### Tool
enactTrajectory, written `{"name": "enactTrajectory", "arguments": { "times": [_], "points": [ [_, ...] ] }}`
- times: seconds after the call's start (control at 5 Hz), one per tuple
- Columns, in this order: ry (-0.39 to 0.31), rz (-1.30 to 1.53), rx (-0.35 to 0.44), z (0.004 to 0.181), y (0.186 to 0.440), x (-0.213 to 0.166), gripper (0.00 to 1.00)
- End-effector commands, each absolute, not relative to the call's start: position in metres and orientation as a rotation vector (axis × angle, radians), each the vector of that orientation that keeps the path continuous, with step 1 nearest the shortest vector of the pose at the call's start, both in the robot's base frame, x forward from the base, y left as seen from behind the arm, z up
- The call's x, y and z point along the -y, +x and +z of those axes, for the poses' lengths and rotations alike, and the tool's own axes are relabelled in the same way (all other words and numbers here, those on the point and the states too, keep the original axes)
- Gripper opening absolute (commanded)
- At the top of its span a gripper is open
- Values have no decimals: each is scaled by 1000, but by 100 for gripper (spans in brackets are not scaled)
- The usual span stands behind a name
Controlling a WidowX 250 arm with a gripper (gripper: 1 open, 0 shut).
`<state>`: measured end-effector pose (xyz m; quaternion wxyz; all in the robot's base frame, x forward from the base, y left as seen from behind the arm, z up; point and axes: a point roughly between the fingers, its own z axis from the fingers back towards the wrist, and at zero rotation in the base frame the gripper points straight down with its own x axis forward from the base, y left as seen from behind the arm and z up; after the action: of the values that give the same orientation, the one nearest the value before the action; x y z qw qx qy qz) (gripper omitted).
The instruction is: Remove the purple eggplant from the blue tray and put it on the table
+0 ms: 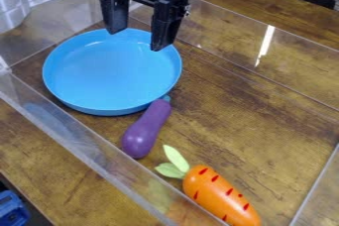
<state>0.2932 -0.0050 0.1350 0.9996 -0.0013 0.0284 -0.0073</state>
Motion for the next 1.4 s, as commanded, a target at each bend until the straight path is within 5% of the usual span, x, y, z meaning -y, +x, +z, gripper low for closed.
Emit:
{"name": "enactTrajectory", "arguments": {
  "times": [0.0,0.2,0.8,1.2],
  "points": [
    [-2,-96,-63,135,296,9,100],
    [-1,-179,-68,146,299,13,100],
    [-12,-150,-66,141,288,7,100],
    [-18,-133,-47,161,291,-18,100]
  ]
}}
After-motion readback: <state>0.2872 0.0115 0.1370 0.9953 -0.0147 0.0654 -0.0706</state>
